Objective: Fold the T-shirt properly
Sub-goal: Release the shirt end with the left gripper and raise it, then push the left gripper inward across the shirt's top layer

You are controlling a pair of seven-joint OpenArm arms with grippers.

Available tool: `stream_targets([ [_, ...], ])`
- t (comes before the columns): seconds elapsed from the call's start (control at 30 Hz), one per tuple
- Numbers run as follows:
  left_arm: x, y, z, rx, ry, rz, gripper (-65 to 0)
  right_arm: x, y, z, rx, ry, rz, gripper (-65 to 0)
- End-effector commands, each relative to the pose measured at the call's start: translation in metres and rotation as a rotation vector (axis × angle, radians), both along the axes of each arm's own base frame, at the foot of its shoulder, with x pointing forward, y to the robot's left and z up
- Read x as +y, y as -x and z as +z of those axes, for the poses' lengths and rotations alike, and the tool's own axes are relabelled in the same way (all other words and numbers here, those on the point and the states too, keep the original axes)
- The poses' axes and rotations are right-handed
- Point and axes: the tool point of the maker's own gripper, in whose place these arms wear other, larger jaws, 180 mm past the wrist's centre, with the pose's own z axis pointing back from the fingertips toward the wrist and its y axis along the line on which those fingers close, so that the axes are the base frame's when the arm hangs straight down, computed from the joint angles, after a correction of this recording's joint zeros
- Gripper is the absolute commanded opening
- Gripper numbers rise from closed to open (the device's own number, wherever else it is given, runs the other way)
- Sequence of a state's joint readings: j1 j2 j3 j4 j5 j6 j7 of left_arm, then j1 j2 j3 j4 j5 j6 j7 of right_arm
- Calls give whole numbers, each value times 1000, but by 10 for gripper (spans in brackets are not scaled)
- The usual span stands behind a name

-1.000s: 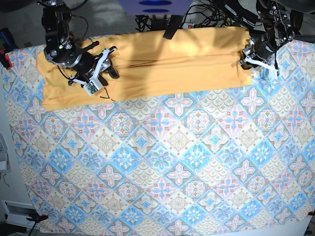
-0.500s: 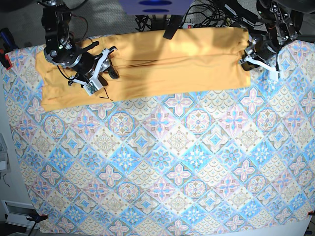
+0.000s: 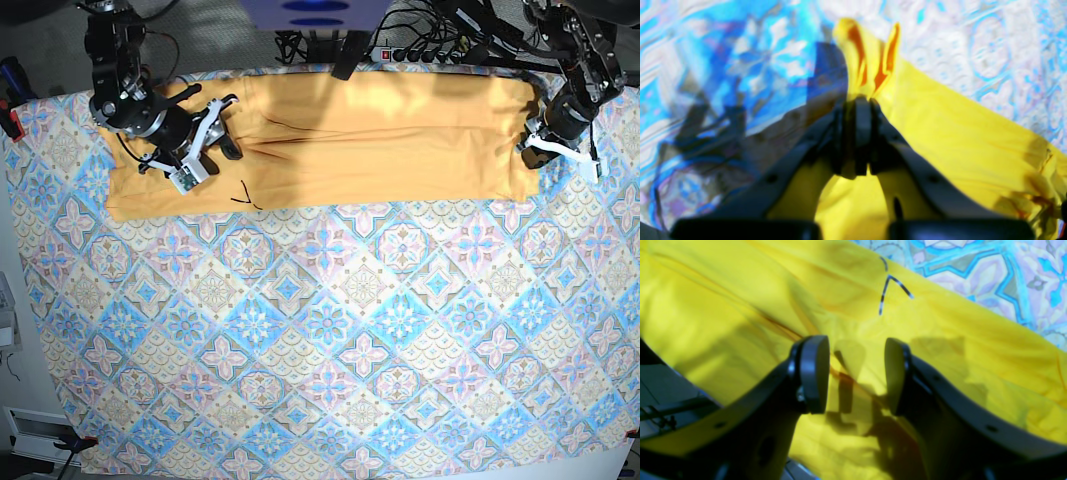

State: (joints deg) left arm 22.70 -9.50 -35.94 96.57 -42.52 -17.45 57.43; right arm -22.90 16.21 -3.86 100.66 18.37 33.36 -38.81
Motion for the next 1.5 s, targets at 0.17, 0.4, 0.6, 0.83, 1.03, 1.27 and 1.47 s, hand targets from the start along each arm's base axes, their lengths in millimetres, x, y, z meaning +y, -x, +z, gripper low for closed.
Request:
stream_targets([
  [0.17,-31,-18,31,-127,35,-119,-650,2,-7,10,-40,-23,5,-387],
  [0.4,-97,-25,48,-182,139,-283,-650,2,-7,10,-40,-23,5,-387],
  [0.6,-153,-22,45,-177,257,-400,-650,2,-7,10,-41,-22,3,-387],
  [0.83,-207,-12,43,-156,344,-525,-650,-1,-8,11,-42,-18,-1,-387],
  [1.03,-236,-16,49,-177,383,-594,-650,-1,-8,11,-42,-17,-1,-387],
  [1.27,-251,-20,41,-183,422,-568,-650,0,-8,10,-42,-18,4,-387],
  [1.47,-250,-18,30,-152,432,-560,-650,-2,-8,11,-45,-15,2,-387],
])
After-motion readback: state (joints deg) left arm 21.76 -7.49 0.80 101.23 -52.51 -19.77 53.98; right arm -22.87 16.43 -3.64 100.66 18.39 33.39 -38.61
